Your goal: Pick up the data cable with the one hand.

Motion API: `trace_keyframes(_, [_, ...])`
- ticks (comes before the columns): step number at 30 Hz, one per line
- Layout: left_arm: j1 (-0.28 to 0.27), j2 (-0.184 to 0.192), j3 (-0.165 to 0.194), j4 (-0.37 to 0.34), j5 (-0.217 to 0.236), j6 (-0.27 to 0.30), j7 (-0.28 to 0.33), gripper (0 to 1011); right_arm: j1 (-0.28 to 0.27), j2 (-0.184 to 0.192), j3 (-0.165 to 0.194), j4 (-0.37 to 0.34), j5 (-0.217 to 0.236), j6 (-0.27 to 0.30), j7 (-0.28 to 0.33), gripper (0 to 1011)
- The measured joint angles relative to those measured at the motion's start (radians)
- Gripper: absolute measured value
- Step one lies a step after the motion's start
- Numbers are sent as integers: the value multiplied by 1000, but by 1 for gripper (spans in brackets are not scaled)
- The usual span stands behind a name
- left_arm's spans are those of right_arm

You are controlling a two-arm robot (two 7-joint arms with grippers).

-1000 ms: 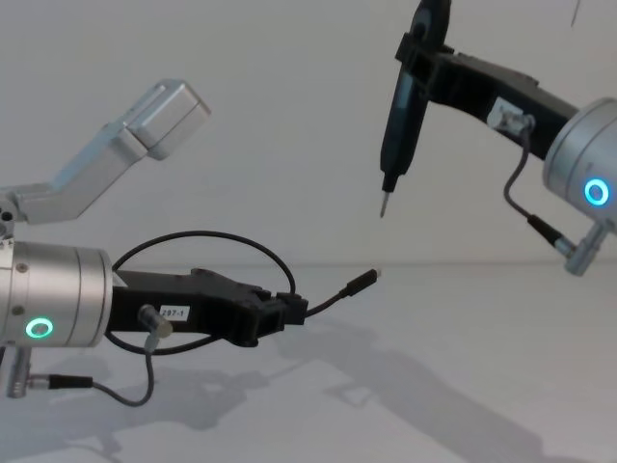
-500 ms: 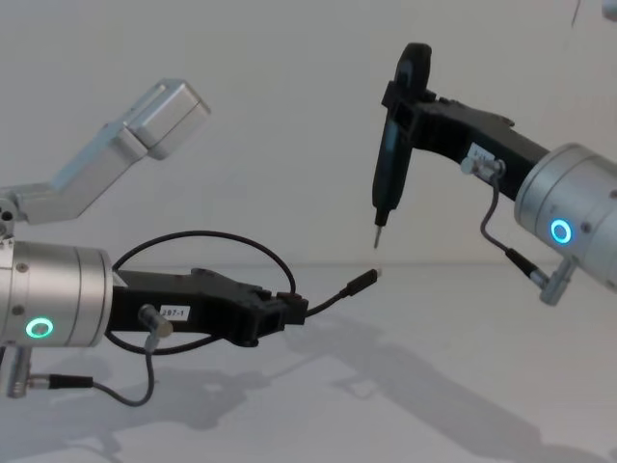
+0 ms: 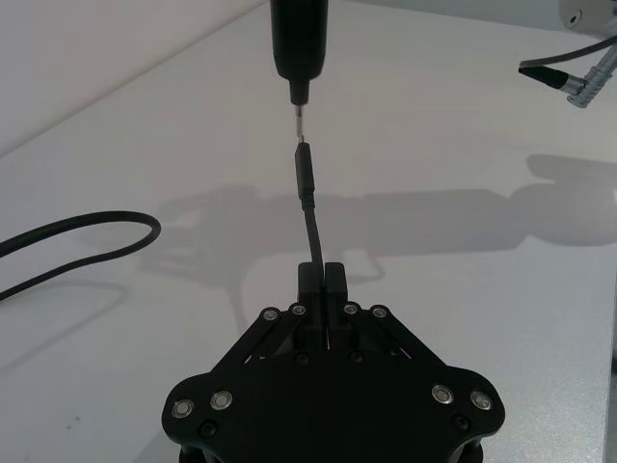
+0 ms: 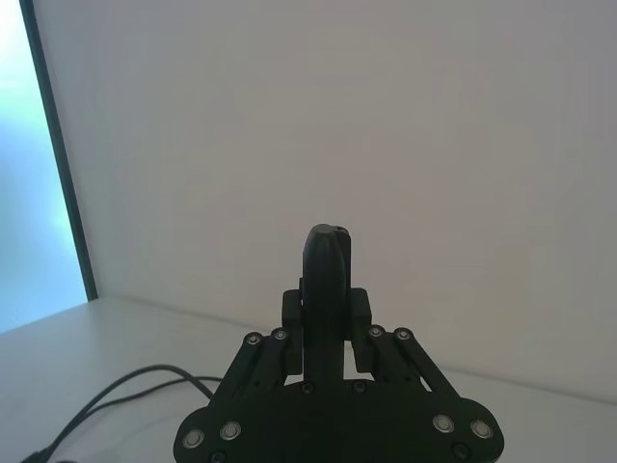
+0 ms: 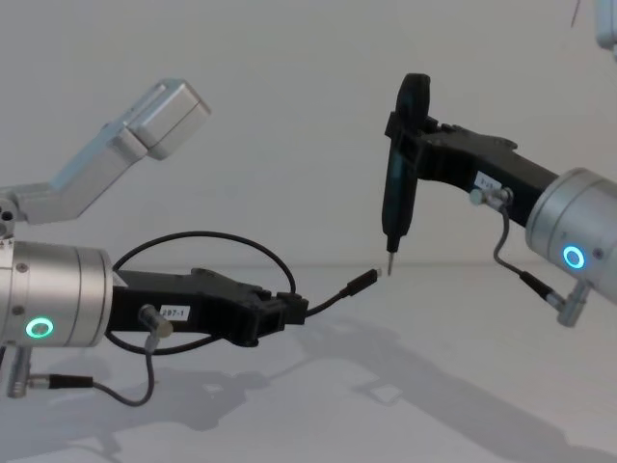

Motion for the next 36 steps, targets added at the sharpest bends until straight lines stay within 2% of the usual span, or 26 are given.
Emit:
trace_keyframes(9, [0,0,0,0,0,0,0,40,-14,18,2,-26,1,22,14,279])
trace_keyframes(23, [0,0,0,0,0,0,0,40,-41,29,2,-87,34,63,18,279])
trace_keyframes(36, [0,0,0,0,0,0,0,40,-49,17,-5,-97,37,45,3,279])
